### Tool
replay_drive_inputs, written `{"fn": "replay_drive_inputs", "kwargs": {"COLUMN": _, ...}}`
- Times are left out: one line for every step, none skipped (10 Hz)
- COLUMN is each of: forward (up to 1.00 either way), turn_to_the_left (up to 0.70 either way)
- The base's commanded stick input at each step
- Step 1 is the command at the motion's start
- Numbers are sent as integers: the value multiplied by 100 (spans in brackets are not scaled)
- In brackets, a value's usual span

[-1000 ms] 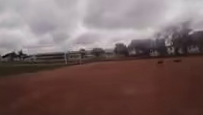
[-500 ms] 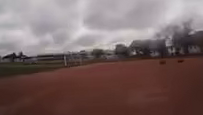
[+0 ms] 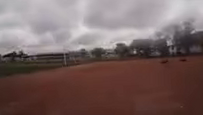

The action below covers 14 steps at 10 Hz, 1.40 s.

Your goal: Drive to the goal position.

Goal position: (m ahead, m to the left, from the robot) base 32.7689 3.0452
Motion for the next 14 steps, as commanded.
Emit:
{"fn": "replay_drive_inputs", "kwargs": {"forward": 70, "turn_to_the_left": 0}}
{"fn": "replay_drive_inputs", "kwargs": {"forward": 70, "turn_to_the_left": 0}}
{"fn": "replay_drive_inputs", "kwargs": {"forward": 70, "turn_to_the_left": 0}}
{"fn": "replay_drive_inputs", "kwargs": {"forward": 70, "turn_to_the_left": 0}}
{"fn": "replay_drive_inputs", "kwargs": {"forward": 70, "turn_to_the_left": 0}}
{"fn": "replay_drive_inputs", "kwargs": {"forward": 70, "turn_to_the_left": 0}}
{"fn": "replay_drive_inputs", "kwargs": {"forward": 70, "turn_to_the_left": 0}}
{"fn": "replay_drive_inputs", "kwargs": {"forward": 70, "turn_to_the_left": 0}}
{"fn": "replay_drive_inputs", "kwargs": {"forward": 70, "turn_to_the_left": 0}}
{"fn": "replay_drive_inputs", "kwargs": {"forward": 70, "turn_to_the_left": 0}}
{"fn": "replay_drive_inputs", "kwargs": {"forward": 70, "turn_to_the_left": 0}}
{"fn": "replay_drive_inputs", "kwargs": {"forward": 70, "turn_to_the_left": 0}}
{"fn": "replay_drive_inputs", "kwargs": {"forward": 70, "turn_to_the_left": 0}}
{"fn": "replay_drive_inputs", "kwargs": {"forward": 70, "turn_to_the_left": 0}}
